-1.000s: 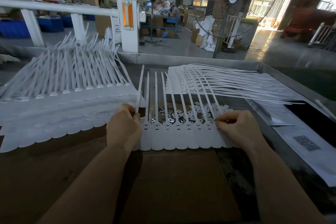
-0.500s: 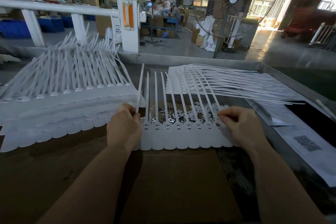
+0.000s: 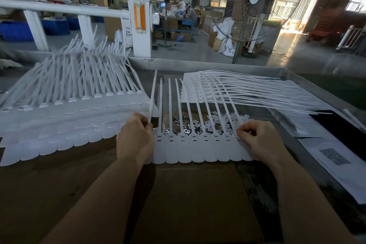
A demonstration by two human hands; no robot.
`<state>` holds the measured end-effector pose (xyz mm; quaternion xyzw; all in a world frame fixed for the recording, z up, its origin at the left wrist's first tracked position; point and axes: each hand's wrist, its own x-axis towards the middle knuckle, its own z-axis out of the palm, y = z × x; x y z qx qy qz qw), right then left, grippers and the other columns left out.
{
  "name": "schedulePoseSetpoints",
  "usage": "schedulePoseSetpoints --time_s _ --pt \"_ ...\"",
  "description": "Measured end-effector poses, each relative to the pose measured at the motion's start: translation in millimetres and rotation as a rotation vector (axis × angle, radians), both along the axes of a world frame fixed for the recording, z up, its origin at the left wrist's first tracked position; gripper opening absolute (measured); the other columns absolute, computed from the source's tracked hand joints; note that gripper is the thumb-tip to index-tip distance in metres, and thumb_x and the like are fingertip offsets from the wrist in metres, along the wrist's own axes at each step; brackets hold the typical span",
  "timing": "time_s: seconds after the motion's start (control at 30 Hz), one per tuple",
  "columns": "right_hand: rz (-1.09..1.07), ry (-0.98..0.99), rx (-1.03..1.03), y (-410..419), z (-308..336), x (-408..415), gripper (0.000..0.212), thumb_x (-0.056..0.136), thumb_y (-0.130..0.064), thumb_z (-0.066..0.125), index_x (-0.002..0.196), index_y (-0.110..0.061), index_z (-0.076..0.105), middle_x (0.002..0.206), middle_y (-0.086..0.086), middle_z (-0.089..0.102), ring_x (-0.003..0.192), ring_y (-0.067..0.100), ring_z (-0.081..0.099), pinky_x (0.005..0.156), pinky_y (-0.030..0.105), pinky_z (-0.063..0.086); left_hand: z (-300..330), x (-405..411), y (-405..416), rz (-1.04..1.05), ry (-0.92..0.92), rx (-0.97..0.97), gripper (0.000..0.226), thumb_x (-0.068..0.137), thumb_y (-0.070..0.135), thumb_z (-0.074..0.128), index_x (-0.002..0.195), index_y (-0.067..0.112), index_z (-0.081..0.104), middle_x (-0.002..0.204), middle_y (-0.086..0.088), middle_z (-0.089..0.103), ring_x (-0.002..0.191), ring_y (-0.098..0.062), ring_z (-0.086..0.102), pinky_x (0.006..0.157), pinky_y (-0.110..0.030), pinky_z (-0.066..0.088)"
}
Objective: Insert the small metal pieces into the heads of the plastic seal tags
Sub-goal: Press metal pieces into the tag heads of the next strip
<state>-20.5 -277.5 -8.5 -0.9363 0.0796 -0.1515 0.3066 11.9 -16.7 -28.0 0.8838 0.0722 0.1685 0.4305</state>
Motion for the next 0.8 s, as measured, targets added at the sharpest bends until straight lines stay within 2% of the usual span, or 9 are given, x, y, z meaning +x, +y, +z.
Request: schedulePoseSetpoints --time_s 0.1,0.23,0.3,0.57,0.7,0.8 --pt "-0.011 0.0 0.014 2 1 0 0.004 0.085 -0.016 0.066 0.084 -0.017 0.07 0.094 0.003 0.064 0.084 0.013 0.055 0.077 0.026 0.04 0 0 0 0.003 0.0 0.005 0.014 0.094 0.018 0.051 0.107 0.012 0.053 0.086 0.002 0.052 0.081 -0.016 0.048 0.086 -0.036 0.043" --pt "-0.018 0.005 0.066 3 3 -1 0.008 0.08 -0.014 0.071 0.075 -0.019 0.069 0.076 -0.01 0.061 0.069 0.001 0.052 0.058 0.013 0.034 0 -1 0 0.004 -0.002 0.002 0.014 0.094 0.018 0.051 0.107 0.012 0.054 0.086 0.001 0.053 0.081 -0.016 0.049 0.087 -0.038 0.044" --pt "-0.019 0.02 0.116 2 4 0 0.004 0.079 -0.013 0.072 0.077 -0.017 0.071 0.074 -0.013 0.06 0.069 -0.001 0.052 0.056 0.01 0.032 1 -1 0 0.001 0.004 0.0 0.015 0.094 0.018 0.051 0.107 0.012 0.053 0.087 0.001 0.053 0.082 -0.017 0.049 0.09 -0.04 0.045" --pt "-0.067 0.156 0.37 1 13 5 0.01 0.074 -0.004 0.075 0.075 -0.012 0.068 0.076 -0.004 0.063 0.071 0.004 0.055 0.052 0.015 0.037 1 -2 0 -0.017 0.004 0.002 0.015 0.094 0.018 0.052 0.107 0.012 0.053 0.087 0.003 0.053 0.084 -0.014 0.05 0.09 -0.04 0.046" --pt "-0.117 0.219 0.402 0 18 11 0.012 0.072 -0.005 0.077 0.077 -0.011 0.068 0.078 0.0 0.064 0.074 0.01 0.056 0.054 0.023 0.04 1 -2 0 -0.023 0.007 0.01 0.016 0.093 0.018 0.052 0.108 0.011 0.053 0.088 0.002 0.053 0.085 -0.015 0.05 0.092 -0.042 0.045" --pt "-0.127 0.252 0.39 0 20 12 0.012 0.071 -0.006 0.078 0.076 -0.011 0.068 0.073 -0.001 0.063 0.07 0.008 0.054 0.052 0.022 0.037 1 -3 1 -0.025 0.007 0.008 0.017 0.093 0.017 0.052 0.109 0.011 0.053 0.09 0.002 0.053 0.086 -0.015 0.049 0.092 -0.042 0.045"
